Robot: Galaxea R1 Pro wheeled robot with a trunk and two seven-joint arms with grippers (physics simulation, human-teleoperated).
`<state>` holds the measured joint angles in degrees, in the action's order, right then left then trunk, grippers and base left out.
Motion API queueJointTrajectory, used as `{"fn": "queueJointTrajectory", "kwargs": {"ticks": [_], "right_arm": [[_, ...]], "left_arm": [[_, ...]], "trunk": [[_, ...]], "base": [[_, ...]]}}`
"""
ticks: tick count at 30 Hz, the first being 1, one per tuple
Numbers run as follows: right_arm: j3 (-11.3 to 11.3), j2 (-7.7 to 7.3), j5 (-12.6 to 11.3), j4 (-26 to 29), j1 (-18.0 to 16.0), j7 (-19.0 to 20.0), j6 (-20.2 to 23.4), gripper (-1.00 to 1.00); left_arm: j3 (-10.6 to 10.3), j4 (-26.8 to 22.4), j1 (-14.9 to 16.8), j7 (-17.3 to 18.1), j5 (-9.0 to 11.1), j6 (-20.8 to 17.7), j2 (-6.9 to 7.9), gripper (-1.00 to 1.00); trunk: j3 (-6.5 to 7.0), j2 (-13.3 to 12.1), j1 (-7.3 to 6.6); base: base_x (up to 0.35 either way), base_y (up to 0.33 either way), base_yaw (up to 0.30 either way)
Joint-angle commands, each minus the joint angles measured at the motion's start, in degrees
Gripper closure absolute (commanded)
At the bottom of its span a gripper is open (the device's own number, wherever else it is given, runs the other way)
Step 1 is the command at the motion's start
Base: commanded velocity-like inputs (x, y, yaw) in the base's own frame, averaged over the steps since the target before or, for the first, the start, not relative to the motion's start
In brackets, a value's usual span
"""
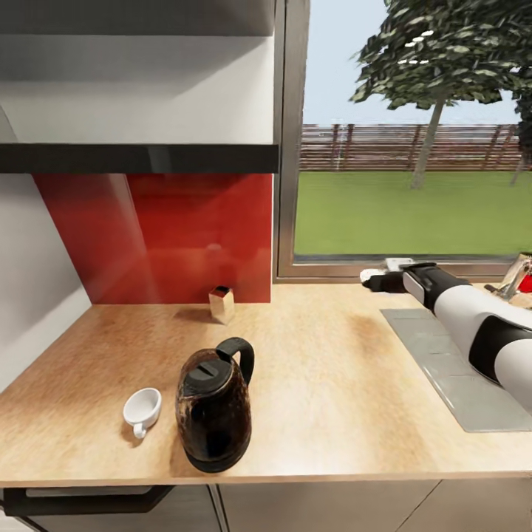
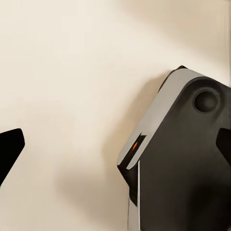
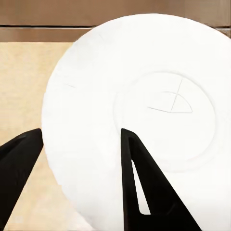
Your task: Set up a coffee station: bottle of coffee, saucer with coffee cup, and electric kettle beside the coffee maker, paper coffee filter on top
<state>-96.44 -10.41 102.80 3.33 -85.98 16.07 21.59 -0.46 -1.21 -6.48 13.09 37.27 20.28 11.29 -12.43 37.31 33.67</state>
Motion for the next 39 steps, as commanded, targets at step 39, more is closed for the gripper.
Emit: {"fn": "queueJointTrajectory", "kwargs": {"ticks": [39], "right_arm": [[0.37, -21.68, 4.42, -4.81, 5.47, 63.22, -6.01, 1.00]], "left_arm": [[-0.42, -2.08, -0.02, -1.37, -7.43, 1.89, -5.57, -1.00]], "trunk": [[9.97, -14.39, -7.89]], "base": [[0.000, 0.000, -0.088]]}}
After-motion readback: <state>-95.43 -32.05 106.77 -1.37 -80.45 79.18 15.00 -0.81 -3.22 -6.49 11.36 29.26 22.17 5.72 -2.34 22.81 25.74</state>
